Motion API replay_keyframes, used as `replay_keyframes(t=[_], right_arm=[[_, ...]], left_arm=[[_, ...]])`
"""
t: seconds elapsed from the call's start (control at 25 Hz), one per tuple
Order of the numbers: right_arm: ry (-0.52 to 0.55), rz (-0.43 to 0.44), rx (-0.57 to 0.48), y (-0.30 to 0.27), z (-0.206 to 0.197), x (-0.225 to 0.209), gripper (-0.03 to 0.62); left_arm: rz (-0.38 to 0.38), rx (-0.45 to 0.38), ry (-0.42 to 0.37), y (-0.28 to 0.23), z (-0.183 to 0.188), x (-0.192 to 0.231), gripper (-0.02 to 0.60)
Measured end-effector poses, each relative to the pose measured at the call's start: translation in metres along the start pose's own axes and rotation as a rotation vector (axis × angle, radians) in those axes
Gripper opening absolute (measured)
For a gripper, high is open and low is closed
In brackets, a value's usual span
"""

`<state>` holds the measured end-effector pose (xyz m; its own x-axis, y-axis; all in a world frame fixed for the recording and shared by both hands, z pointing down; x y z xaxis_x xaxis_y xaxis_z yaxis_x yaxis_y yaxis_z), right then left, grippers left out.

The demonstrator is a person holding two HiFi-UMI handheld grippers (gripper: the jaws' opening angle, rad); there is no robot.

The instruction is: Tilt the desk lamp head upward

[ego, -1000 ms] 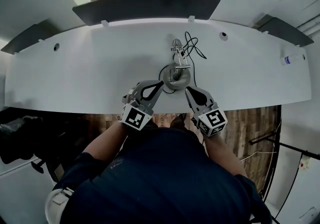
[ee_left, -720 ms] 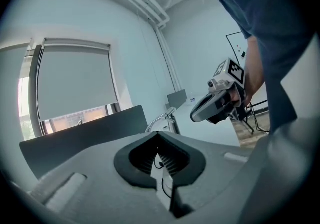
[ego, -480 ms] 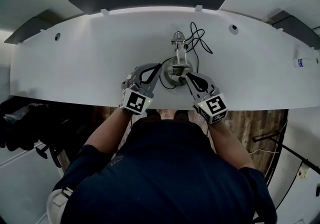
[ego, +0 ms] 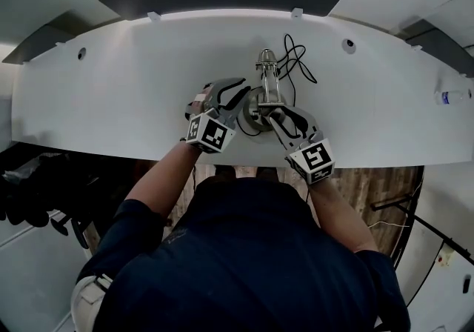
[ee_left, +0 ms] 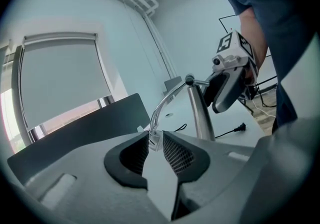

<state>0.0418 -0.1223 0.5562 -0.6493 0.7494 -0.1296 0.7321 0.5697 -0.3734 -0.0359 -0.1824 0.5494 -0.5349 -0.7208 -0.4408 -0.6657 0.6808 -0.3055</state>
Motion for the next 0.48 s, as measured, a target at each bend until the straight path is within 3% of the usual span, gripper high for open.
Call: replay_keyframes(t=[0.24,0.48], right_arm=[[0.019,-0.028,0.028,-0.009,-0.007,-0.004,0.166],[0.043,-0.024,0.039,-0.021,-0.010,-0.003,0.166]], left_arm=[[-0.026,-0.016,-0.086,-0.027,0.001,0.003,0.089],[-0.018,-0.004,-0.117,-0.046,-0.005,0.010,0.089]])
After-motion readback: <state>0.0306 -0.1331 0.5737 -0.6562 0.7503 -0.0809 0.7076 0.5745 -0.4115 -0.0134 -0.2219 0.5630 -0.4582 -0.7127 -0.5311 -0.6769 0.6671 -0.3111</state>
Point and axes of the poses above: the fingertips, and each gripper's own axes: y backward along the fingers, x to its left, z out of its top, the point moved 1 cm from there along y, backward along the fingers, and after that the axes turned 3 degrees about z, right-handed, at the moved point
